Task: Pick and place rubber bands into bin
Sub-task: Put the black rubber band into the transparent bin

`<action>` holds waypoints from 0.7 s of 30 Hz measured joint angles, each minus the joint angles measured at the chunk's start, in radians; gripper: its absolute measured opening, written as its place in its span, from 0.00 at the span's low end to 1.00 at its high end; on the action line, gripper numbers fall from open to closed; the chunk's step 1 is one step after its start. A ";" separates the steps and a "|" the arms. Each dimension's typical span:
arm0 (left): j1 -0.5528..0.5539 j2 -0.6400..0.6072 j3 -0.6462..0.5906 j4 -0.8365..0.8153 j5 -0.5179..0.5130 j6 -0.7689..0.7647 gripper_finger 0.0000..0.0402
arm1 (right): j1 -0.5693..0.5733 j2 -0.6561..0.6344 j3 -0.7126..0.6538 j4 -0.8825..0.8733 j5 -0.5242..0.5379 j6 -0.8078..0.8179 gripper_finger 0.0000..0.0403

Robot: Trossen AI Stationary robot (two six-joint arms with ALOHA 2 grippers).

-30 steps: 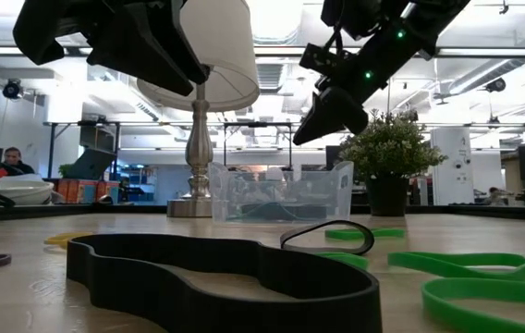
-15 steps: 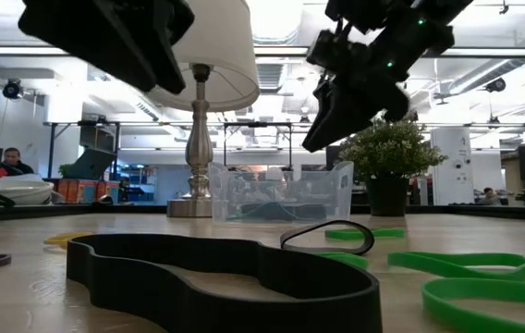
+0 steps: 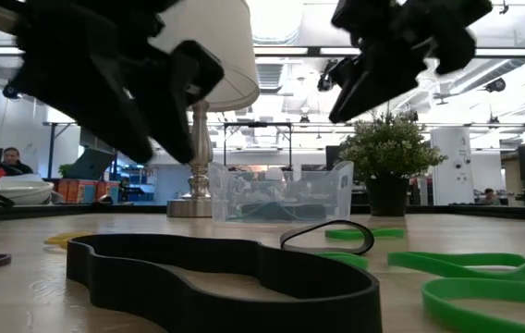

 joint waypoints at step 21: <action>0.035 0.113 0.028 0.052 0.144 -0.004 0.33 | 0.178 -0.104 -0.019 -0.039 0.011 0.032 0.17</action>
